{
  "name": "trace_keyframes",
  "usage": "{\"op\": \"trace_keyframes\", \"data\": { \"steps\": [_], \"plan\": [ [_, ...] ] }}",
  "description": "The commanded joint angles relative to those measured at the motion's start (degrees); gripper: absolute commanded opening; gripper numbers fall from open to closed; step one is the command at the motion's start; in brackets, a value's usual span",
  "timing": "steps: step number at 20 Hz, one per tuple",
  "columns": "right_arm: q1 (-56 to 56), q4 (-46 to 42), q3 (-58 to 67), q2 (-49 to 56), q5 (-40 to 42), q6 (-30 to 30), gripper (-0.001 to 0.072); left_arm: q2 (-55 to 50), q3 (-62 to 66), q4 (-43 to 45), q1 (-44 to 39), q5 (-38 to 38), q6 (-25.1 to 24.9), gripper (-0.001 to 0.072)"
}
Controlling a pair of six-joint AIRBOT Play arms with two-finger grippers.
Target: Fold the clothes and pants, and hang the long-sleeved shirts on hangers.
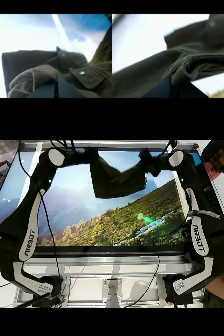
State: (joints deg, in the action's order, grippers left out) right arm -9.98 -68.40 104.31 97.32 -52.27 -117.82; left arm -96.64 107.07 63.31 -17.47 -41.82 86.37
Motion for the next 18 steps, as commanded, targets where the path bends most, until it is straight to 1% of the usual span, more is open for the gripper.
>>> {"op": "trace_keyframes", "data": {
  "steps": [1,3,7,10,12,14,17,18],
  "plan": [
    [-2.82,-5.01,-8.52,-4.98,-1.55,0.07,0.0027,3.74,-6.05,11.13,-2.67,-2.36,6.36,0.0005],
    [-3.39,-4.72,-15.58,-8.98,-0.07,0.07,0.0027,7.52,-12.63,11.65,-3.37,-2.12,7.17,0.0005],
    [-3.63,-4.68,-30.97,-20.24,2.51,0.02,0.0027,19.12,-31.39,11.19,-4.72,0.96,7.17,0.0006],
    [-4.22,-4.02,-41.99,-29.53,2.21,-2.36,0.0027,29.03,-44.89,9.51,-7.15,1.44,7.37,0.0006],
    [-5.81,-4.04,-48.96,-35.78,2.19,-7.63,0.0028,35.63,-52.00,9.55,-10.32,1.92,10.45,0.0006],
    [-8.70,-4.52,-54.95,-41.59,1.07,-11.52,0.0028,40.70,-56.00,10.05,-13.31,1.92,13.31,0.0006],
    [-13.99,-5.53,-59.65,-47.30,-3.76,-18.29,0.0028,45.27,-57.24,11.52,-17.62,1.62,17.88,0.0006],
    [-16.15,-5.88,-60.63,-48.87,-4.81,-21.31,0.0028,46.31,-57.24,11.52,-18.91,1.62,18.32,0.0006]
  ]
}}
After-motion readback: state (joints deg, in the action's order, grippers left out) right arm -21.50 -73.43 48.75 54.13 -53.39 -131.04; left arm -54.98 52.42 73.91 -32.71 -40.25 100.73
